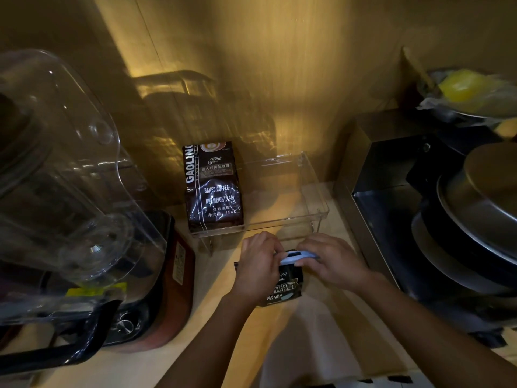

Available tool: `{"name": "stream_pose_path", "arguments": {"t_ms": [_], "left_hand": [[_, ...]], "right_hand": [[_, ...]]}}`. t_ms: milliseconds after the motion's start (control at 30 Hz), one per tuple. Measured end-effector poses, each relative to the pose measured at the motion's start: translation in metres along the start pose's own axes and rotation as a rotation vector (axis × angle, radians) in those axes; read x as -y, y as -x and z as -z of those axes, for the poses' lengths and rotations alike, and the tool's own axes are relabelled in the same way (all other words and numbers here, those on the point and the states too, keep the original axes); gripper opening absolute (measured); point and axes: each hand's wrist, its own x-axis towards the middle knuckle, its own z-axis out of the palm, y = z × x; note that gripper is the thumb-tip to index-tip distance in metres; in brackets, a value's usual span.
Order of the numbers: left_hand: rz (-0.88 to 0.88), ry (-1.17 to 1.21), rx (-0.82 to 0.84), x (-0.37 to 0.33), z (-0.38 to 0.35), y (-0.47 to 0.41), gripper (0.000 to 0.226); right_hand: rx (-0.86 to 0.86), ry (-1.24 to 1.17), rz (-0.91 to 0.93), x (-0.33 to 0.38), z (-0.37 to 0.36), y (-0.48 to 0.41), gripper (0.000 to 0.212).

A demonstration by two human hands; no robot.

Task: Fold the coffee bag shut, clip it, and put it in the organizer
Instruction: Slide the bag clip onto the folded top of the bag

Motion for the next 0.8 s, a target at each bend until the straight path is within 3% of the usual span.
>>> {"name": "stream_pose_path", "arguments": {"t_ms": [200,367,567,800], "left_hand": [[0.098,-0.136,-0.019,-0.009,-0.013,0.009,0.011],[0.211,-0.085,-0.063,-0.015,-0.024,0.016,0.018],[0.196,-0.046,-0.064,-0.013,-0.024,0.015,0.022],[0.215,-0.010,-0.054,-0.008,-0.022,0.015,0.029]], "right_hand": [[-0.006,-0.020,-0.014,0.010,-0.013,-0.009,0.013],[0.022,0.003,0.040,0.014,-0.015,-0.010,0.010],[0.011,-0.014,0.022,0.012,-0.017,-0.009,0.014],[-0.031,-0.198,-0.172,-0.001,-0.010,0.006,0.020]]}}
